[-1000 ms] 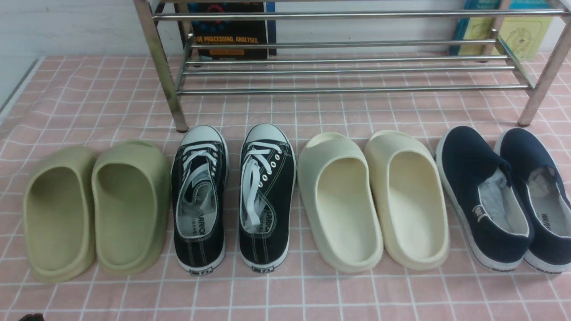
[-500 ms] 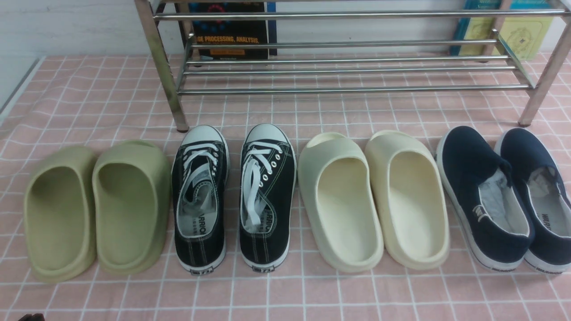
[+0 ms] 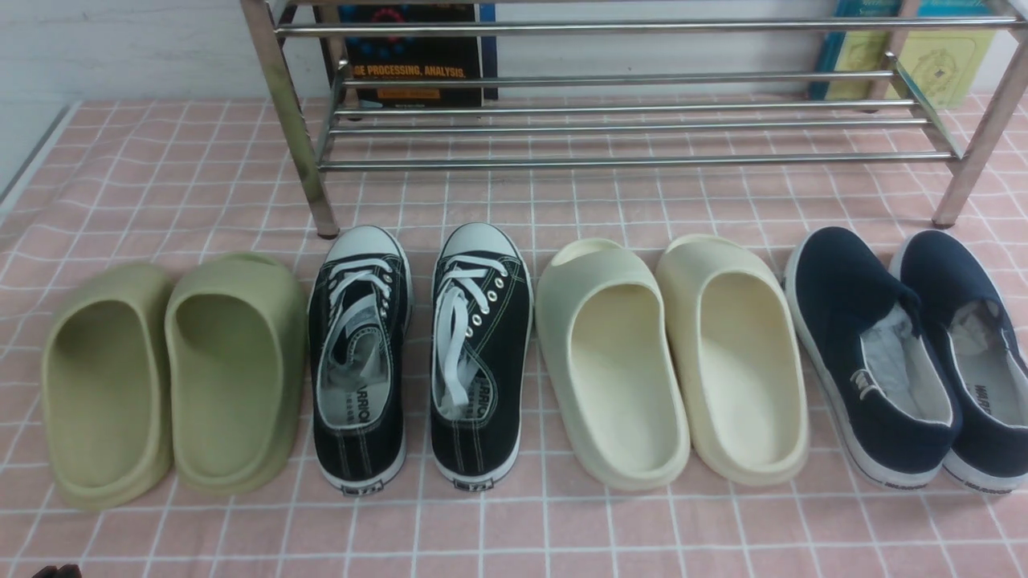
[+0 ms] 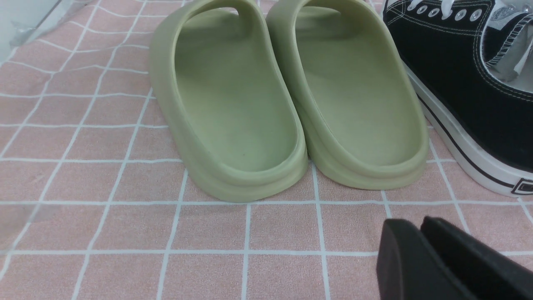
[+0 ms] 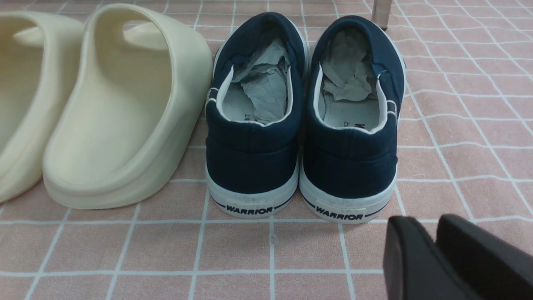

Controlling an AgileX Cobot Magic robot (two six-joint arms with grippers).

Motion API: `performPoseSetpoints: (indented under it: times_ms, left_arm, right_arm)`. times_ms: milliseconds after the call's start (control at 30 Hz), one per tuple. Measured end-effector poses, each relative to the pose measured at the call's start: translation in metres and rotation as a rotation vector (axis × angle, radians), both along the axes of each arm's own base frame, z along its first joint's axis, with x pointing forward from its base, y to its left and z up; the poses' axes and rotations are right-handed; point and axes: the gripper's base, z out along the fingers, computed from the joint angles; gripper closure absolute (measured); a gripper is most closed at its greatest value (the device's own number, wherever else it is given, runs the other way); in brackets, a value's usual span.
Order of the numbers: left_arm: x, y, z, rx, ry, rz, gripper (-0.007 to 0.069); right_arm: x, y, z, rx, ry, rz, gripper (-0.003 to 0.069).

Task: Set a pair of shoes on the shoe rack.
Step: Use the right arm to grab the shoe closest to it

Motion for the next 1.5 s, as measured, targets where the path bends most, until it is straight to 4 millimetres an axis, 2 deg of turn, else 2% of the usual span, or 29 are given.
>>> performPoseSetpoints:
  times_ms: [267,433,633,800,933,1000,1067,1100,1133,1167,1233,1267,1300,1367,1400,1500]
  left_arm:
    - [0.000,0.000,0.000,0.000,0.000,0.000,0.0538]
    - [0.000,0.000,0.000,0.000,0.000,0.000,0.0538]
    - [0.000,0.000,0.000,0.000,0.000,0.000,0.0538]
    - [0.000,0.000,0.000,0.000,0.000,0.000,0.0536]
    - [0.000,0.000,0.000,0.000,0.000,0.000,0.0533]
    - [0.000,0.000,0.000,0.000,0.000,0.000,0.0530]
    - [0.000,0.000,0.000,0.000,0.000,0.000,0.0529]
    - [0.000,0.000,0.000,0.000,0.000,0.000,0.0529]
    - [0.000,0.000,0.000,0.000,0.000,0.000,0.0527]
    - [0.000,0.000,0.000,0.000,0.000,0.000,0.0526]
    - [0.000,0.000,0.000,0.000,0.000,0.000,0.0524]
    - [0.000,0.000,0.000,0.000,0.000,0.000,0.0524]
    - [0.000,0.000,0.000,0.000,0.000,0.000,0.0520]
    - [0.000,0.000,0.000,0.000,0.000,0.000,0.0517]
    - [0.000,0.000,0.000,0.000,0.000,0.000,0.0517]
    - [0.000,0.000,0.000,0.000,0.000,0.000,0.0515]
  right_arm:
    - [0.000,0.000,0.000,0.000,-0.003,0.000,0.0531]
    - [0.003,-0.001,0.009,0.001,-0.121,-0.007,0.0524]
    - [0.001,-0.003,0.047,-0.005,-0.546,-0.033,0.0521]
    - [-0.013,-0.004,0.076,0.126,-0.895,-0.030,0.0514]
    - [-0.022,-0.005,0.087,0.200,-1.048,-0.008,0.0511]
    - [-0.021,-0.005,0.094,0.208,-1.048,-0.005,0.0513]
    - [-0.019,-0.005,0.114,0.210,-1.025,-0.004,0.0534]
    - [-0.019,-0.004,0.117,0.211,-1.023,-0.003,0.0534]
    - [-0.014,-0.004,0.145,0.212,-0.975,-0.004,0.0587]
    - [-0.010,-0.004,0.162,0.210,-0.939,-0.005,0.0615]
    - [0.007,-0.004,0.190,0.180,-0.836,-0.009,0.0666]
    - [0.006,-0.003,0.194,0.173,-0.836,-0.009,0.0670]
    - [0.022,-0.003,0.210,0.134,-0.722,-0.014,0.0676]
    - [0.051,-0.004,0.227,0.097,-0.558,-0.021,0.0676]
    - [0.068,-0.004,0.230,0.079,-0.454,-0.026,0.0676]
    - [0.118,-0.007,0.220,0.061,-0.084,-0.046,0.0675]
